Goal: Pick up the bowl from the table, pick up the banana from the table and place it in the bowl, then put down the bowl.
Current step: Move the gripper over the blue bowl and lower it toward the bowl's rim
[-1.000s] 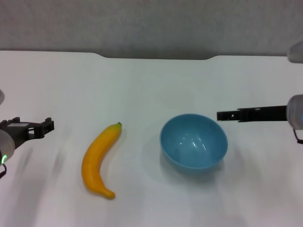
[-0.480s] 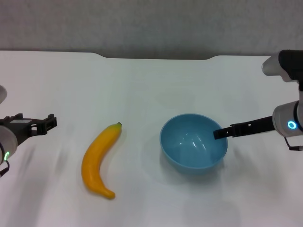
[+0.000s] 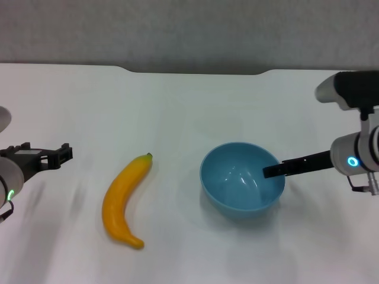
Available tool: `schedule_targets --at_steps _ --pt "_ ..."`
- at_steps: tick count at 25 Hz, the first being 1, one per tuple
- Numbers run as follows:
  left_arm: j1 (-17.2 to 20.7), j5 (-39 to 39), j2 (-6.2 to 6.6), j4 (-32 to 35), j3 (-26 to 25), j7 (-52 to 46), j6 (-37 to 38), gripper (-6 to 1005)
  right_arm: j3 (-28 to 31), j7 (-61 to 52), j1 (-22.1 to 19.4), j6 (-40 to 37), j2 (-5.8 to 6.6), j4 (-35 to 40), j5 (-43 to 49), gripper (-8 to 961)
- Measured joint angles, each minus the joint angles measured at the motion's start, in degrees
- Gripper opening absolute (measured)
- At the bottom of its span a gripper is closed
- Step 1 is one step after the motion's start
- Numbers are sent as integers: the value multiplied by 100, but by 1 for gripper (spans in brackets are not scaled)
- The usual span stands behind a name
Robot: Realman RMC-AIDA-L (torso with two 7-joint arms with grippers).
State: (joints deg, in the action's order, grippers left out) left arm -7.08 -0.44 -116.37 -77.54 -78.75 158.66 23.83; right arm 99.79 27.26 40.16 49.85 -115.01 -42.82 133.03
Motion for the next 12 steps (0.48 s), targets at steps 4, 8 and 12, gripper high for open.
schedule_targets --at_steps 4,8,12 --pt "-38 0 0 80 2 -7 -55 842 -193 3 140 -218 -10 217 -11 879" --pt "-57 0 -5 110 15 -11 -65 842 -439 5 212 -378 -17 311 -221 880" --pt "-59 0 -8 117 18 -11 -70 843 -702 6 230 -571 -13 329 -363 880"
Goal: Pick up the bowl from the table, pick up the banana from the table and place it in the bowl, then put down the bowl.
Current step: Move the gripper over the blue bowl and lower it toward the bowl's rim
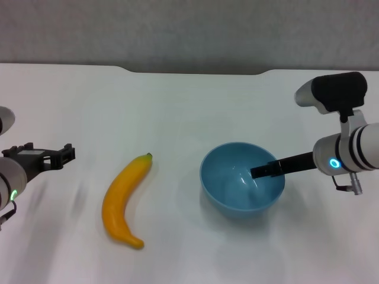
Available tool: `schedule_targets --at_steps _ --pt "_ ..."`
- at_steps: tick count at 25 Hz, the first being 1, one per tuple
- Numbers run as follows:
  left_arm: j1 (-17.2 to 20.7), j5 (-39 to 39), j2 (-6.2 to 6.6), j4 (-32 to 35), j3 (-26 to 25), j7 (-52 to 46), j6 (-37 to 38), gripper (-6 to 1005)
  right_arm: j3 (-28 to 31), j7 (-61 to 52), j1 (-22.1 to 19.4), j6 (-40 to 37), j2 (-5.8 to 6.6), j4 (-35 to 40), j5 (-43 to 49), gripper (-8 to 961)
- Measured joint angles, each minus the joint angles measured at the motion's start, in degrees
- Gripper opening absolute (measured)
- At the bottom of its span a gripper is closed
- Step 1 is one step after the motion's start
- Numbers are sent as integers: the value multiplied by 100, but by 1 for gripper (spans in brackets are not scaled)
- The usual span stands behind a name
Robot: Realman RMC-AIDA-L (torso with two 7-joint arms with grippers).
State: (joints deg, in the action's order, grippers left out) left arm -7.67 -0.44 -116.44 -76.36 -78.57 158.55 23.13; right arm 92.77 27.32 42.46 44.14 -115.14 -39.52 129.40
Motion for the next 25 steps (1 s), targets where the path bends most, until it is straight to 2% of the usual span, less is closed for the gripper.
schedule_targets --at_steps 6,11,19,25 --pt "-7 0 -1 0 9 -7 -3 842 -75 -14 104 -25 -5 175 -49 879" --pt "-8 -3 -1 0 19 -8 -3 842 -128 -17 148 -30 6 331 -159 766" --pt "4 -9 -1 13 10 -44 -42 842 -128 -1 161 -8 12 353 -161 465" --pt "20 -10 -1 17 3 -53 -57 843 -128 42 162 -25 18 354 -127 350"
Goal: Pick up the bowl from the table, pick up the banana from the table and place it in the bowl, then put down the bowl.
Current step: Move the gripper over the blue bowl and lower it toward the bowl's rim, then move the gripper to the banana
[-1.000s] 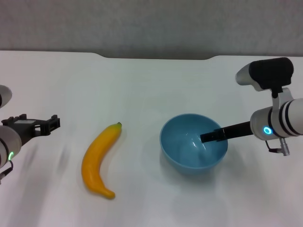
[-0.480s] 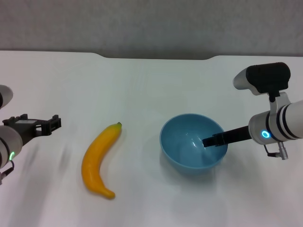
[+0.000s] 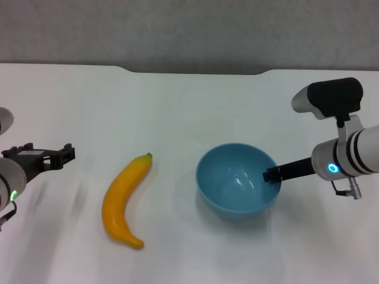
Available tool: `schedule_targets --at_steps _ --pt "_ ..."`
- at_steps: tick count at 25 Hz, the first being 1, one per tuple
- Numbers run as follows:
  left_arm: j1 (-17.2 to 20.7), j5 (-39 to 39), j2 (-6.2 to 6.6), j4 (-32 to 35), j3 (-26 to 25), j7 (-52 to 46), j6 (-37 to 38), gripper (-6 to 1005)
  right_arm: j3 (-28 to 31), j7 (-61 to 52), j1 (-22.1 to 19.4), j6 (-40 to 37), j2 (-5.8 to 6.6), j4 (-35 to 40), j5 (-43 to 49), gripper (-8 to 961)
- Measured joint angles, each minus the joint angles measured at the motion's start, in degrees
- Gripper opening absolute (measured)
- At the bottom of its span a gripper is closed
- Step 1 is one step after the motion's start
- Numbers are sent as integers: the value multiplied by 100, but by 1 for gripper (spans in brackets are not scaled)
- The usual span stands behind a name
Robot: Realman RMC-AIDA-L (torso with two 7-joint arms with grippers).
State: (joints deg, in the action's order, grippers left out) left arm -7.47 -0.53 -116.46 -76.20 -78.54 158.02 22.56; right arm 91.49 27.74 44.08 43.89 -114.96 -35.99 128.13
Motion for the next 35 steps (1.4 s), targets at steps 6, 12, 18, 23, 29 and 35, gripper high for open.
schedule_targets --at_steps 6,12,18,23,29,35 --pt "-2 0 0 38 8 0 -6 843 0 56 1 -5 -6 -3 22 214" --pt "-27 -3 0 78 31 -6 -31 843 0 56 -52 -49 -11 -28 -10 45" --pt "18 -221 14 -67 88 46 89 843 39 56 -325 -67 -7 -494 -14 23" --pt "50 -424 18 -653 227 280 765 843 124 40 -782 -74 2 -1287 -17 23" --pt "14 -793 21 -1046 428 473 1248 843 224 82 -968 -74 8 -1589 22 24" --pt "-374 -971 8 -537 424 475 1404 844 234 121 -1136 -81 9 -1952 22 24"
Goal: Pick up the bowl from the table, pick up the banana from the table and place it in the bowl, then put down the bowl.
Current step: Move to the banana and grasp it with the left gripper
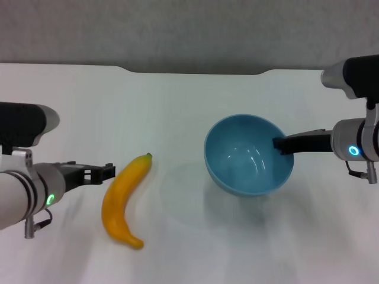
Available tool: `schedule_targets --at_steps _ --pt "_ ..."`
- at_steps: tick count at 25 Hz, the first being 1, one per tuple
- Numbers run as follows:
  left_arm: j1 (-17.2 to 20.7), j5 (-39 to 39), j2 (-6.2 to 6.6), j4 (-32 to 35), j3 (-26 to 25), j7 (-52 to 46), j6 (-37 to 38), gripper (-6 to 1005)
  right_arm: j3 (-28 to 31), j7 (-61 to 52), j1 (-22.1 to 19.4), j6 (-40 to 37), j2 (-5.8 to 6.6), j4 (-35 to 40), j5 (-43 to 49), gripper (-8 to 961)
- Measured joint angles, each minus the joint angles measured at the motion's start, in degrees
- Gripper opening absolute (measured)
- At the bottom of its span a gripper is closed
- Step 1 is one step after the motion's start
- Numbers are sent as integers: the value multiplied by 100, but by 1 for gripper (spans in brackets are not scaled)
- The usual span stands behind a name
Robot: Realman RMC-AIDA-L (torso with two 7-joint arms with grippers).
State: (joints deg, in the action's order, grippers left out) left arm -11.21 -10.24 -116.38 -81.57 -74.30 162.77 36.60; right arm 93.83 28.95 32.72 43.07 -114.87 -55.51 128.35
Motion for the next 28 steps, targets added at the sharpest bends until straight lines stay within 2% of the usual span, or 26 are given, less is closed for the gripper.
schedule_targets --at_steps 12,23,28 --pt "-597 -485 2 1038 24 1 64 844 4 5 -20 -1 0 -34 11 25" --pt "-879 -587 -5 1549 1 -5 38 844 4 5 -29 -1 0 -39 15 25" --pt "-890 -589 -12 1591 13 -6 41 845 4 5 -45 -1 0 -39 15 26"
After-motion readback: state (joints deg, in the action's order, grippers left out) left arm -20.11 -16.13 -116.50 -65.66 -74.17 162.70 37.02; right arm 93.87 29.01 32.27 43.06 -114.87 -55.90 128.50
